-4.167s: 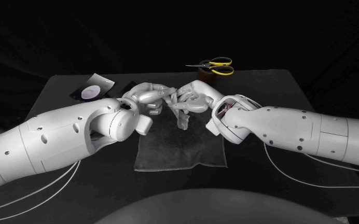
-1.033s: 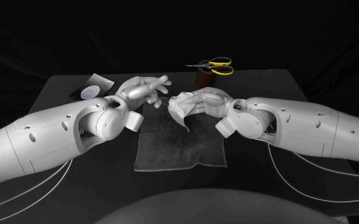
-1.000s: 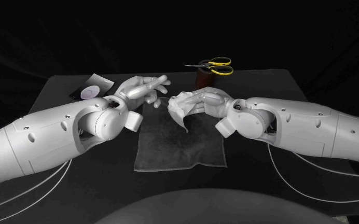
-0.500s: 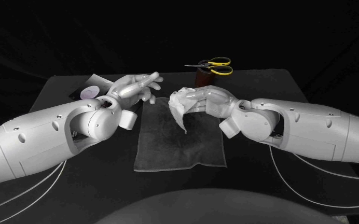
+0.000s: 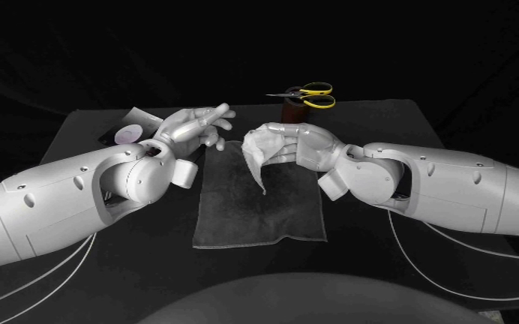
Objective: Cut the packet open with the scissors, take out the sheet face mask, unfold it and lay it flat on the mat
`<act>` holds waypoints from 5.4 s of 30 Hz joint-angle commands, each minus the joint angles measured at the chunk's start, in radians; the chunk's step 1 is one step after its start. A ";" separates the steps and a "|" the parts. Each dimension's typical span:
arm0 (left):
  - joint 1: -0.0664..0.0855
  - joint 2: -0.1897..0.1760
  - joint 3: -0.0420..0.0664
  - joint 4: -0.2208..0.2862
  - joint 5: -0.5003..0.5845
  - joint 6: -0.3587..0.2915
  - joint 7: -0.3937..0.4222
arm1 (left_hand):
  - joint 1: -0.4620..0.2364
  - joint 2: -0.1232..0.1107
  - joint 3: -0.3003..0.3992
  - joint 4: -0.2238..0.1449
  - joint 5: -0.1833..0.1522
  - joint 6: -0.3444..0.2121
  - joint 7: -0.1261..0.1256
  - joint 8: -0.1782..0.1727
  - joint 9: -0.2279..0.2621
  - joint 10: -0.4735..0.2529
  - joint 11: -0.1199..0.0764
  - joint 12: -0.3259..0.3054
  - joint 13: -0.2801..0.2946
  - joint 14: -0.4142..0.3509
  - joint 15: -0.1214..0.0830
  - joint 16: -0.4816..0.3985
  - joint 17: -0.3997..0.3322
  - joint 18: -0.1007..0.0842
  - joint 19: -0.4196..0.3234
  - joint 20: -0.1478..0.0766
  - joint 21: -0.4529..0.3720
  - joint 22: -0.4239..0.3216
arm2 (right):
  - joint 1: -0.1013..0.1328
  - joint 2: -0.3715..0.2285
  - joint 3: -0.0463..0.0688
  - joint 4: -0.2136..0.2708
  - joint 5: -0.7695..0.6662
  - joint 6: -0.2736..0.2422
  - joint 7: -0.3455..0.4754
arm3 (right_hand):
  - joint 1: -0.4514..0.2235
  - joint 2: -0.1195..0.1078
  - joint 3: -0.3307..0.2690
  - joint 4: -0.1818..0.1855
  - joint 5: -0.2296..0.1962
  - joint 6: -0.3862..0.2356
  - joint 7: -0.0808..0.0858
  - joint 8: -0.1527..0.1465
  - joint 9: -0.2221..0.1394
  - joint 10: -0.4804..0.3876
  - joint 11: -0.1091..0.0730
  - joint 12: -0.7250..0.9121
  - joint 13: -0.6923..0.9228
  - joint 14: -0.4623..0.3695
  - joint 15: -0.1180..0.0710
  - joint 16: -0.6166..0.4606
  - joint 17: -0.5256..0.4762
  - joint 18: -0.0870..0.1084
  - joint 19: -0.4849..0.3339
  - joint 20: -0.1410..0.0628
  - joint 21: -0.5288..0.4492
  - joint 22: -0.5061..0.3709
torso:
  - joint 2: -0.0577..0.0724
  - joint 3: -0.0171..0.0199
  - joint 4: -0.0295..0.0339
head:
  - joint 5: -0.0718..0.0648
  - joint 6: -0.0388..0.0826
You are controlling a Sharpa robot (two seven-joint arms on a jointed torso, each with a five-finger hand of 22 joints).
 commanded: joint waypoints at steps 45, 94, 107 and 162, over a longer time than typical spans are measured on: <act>0.000 -0.018 0.001 0.015 -0.058 0.039 0.020 | 0.089 -0.001 0.029 -0.047 -0.003 0.022 -0.005 0.033 0.004 0.002 -0.005 -0.010 -0.036 -0.026 -0.003 -0.012 -0.047 0.013 -0.004 0.000 -0.030 -0.023 | -0.013 -0.002 0.001 -0.007 -0.003 0.109 0.021 | -0.008 0.149 -0.394 0.318 -0.002 -0.267 0.087 0.004 -0.029 -0.196 0.028 -0.001 -0.001 -0.166 0.039 -0.056 0.009 -0.035 -0.042 -0.001 -0.055 -0.206 | 0.000 -0.0009 0.0009 | 0.017 0.019; -0.009 0.032 -0.006 0.070 -0.633 -0.030 -0.355 | -0.068 -0.119 -0.085 0.045 -0.004 0.097 -0.059 0.148 0.075 0.276 -0.071 0.187 0.026 0.379 -0.071 0.285 0.572 -0.094 0.389 -0.070 0.373 0.505 | -0.021 0.005 0.001 -0.013 -0.092 -0.142 0.032 | 0.302 0.052 0.184 -0.184 -0.002 0.083 0.030 0.123 -0.002 0.151 -0.048 -0.002 -0.001 0.125 -0.049 -0.016 -0.001 -0.063 -0.050 -0.119 0.364 0.129 | 0.000 0.0001 -0.0003 | 0.027 0.000; -0.009 0.062 -0.006 0.069 -0.623 -0.042 -0.381 | -0.060 -0.110 -0.105 0.042 -0.004 0.090 -0.056 0.139 0.073 0.275 -0.070 0.188 0.030 0.380 -0.069 0.285 0.575 -0.095 0.390 -0.068 0.375 0.507 | -0.021 0.008 0.001 -0.009 -0.091 -0.138 0.033 | 0.301 0.054 0.183 -0.182 -0.002 0.083 0.030 0.124 -0.001 0.151 -0.049 -0.002 -0.001 0.126 -0.049 -0.016 -0.001 -0.063 -0.051 -0.118 0.364 0.129 | 0.000 0.0000 0.0000 | 0.025 0.000; -0.009 0.048 -0.005 0.068 -0.492 -0.098 -0.338 | 0.091 -0.033 0.323 -0.142 -0.004 0.125 -0.075 0.191 0.150 0.307 -0.089 0.129 0.038 0.387 -0.086 0.287 0.595 -0.097 0.394 -0.076 0.385 0.523 | -0.021 0.002 0.001 -0.040 -0.233 -0.198 -0.011 | 0.304 0.064 0.174 -0.181 -0.003 0.091 0.024 0.131 0.003 0.163 -0.055 -0.001 -0.001 0.152 -0.059 -0.013 0.002 -0.051 -0.040 -0.119 0.390 0.144 | 0.000 0.0001 0.0002 | 0.014 0.000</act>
